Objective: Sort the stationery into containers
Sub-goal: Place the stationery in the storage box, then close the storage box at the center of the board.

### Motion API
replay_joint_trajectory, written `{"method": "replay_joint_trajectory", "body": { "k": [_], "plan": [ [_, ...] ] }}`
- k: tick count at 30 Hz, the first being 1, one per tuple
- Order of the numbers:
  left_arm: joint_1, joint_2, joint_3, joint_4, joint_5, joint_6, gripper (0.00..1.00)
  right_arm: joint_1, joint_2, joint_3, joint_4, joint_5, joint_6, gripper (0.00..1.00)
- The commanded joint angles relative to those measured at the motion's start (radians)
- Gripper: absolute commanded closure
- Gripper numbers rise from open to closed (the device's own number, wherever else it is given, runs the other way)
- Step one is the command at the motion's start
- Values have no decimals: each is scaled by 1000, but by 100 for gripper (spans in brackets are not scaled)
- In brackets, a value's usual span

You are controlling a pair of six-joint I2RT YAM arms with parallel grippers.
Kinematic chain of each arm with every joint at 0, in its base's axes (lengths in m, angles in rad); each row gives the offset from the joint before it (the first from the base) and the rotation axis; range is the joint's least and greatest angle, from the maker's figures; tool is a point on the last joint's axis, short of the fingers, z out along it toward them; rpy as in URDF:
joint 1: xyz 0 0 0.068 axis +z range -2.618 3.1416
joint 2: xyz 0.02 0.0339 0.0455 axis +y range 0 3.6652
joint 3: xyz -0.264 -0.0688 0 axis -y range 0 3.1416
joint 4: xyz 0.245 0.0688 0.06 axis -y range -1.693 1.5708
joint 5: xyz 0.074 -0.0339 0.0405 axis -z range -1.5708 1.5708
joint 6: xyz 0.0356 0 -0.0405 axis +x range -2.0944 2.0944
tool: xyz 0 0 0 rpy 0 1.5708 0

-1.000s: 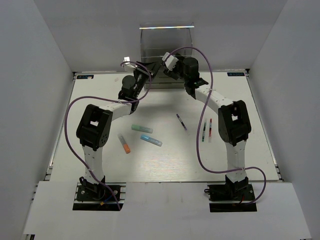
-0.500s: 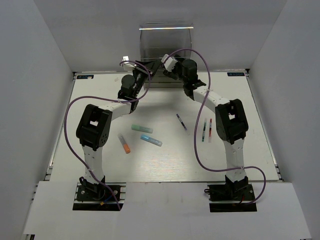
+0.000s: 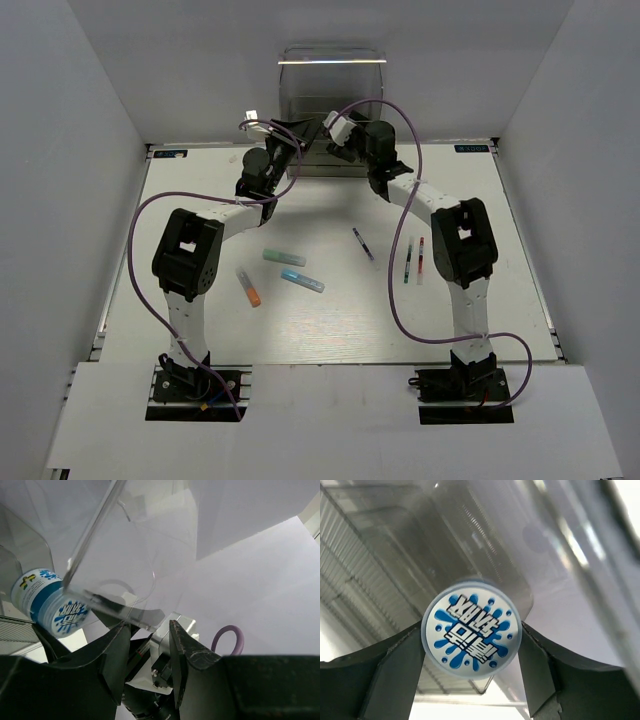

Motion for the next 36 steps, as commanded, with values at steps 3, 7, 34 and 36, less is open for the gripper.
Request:
{"method": "replay_joint_trajectory", "body": {
  "k": [3, 7, 34, 36],
  "plan": [
    [0, -74, 33, -1, 10, 15, 53, -9, -100, -39, 15, -47, 45, 19],
    [0, -74, 33, -10, 10, 15, 53, -8, -129, -67, -8, -90, 60, 12],
    [-9, -92, -126, 0, 1, 33, 54, -31, -598, -581, -587, -550, -22, 27],
    [-9, -101, -177, 10, 10, 33, 54, -49, -626, -618, -566, -511, 54, 26]
  ]
}}
